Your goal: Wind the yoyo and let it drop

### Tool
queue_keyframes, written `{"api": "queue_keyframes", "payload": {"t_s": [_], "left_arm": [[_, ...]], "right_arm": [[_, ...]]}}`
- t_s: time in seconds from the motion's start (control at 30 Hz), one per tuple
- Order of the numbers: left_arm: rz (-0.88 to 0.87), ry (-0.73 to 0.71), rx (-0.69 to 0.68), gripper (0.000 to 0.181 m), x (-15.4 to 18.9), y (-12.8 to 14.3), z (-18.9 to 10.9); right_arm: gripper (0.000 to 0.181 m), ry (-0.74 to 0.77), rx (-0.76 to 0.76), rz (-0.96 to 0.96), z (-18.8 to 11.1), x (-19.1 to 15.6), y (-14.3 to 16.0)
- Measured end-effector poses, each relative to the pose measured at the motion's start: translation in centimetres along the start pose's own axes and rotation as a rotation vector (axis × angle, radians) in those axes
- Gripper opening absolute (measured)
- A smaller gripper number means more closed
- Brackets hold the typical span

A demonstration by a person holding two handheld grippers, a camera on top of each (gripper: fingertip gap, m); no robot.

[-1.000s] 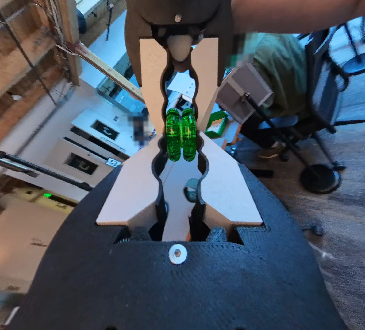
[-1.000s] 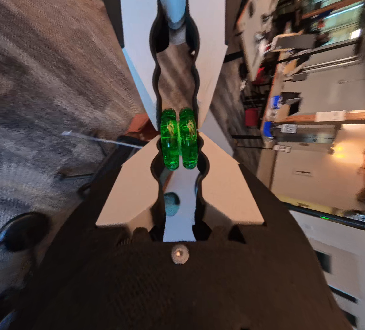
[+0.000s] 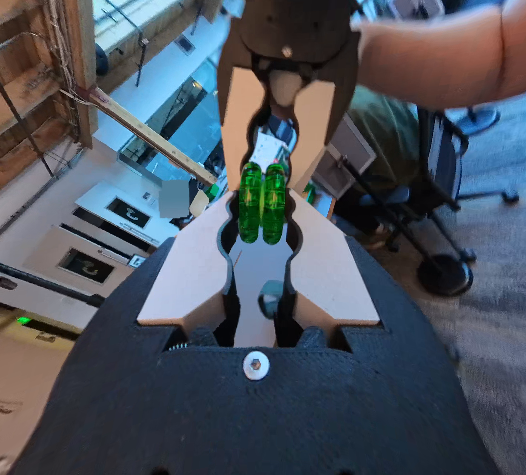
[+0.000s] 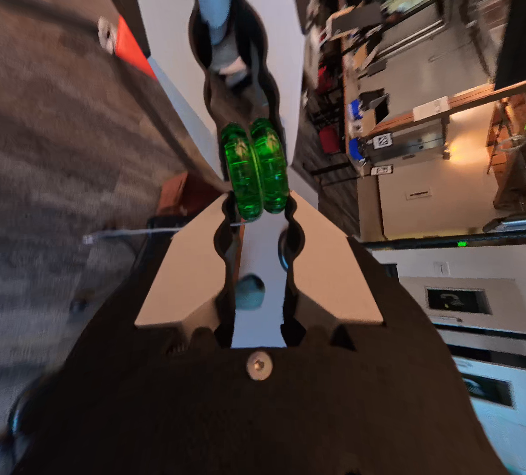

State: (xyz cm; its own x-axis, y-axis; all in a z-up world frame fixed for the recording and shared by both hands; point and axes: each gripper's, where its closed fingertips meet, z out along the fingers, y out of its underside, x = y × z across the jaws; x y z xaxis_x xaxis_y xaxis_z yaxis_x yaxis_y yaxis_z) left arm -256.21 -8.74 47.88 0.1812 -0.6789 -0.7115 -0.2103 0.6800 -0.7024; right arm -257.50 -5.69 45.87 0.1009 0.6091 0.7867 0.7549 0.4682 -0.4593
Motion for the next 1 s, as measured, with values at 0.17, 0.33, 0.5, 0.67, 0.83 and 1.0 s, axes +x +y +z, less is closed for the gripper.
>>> {"api": "queue_keyframes", "payload": {"t_s": [0.17, 0.33, 0.5, 0.67, 0.83, 1.0], "left_arm": [[-0.414, -0.129, 0.214, 0.029, -2.3, -1.1, -0.9], [-0.607, -0.247, 0.266, 0.03, -2.2, 0.5, -0.1], [-0.782, -0.234, 0.328, 0.03, -2.0, 1.6, 0.0], [-0.873, -0.095, 0.235, 0.031, -0.8, 2.6, 1.0], [-0.807, -0.007, 0.057, 0.031, -0.1, 4.0, 2.0], [-0.839, -0.198, 0.219, 0.029, -2.9, 3.1, 0.2]], "right_arm": [[0.063, 0.317, 0.267, 0.153, -0.6, 1.0, -1.8], [0.063, 0.506, 0.156, 0.077, 1.0, 1.0, -1.5], [0.063, 0.445, 0.106, 0.062, 1.6, 0.3, -0.7], [0.063, 0.407, -0.067, -0.265, 1.7, 0.2, 0.7], [0.063, 0.319, -0.169, -0.568, 2.2, -0.5, 2.2], [0.091, 0.309, 0.075, 0.242, 2.5, -0.1, 1.7]]}}
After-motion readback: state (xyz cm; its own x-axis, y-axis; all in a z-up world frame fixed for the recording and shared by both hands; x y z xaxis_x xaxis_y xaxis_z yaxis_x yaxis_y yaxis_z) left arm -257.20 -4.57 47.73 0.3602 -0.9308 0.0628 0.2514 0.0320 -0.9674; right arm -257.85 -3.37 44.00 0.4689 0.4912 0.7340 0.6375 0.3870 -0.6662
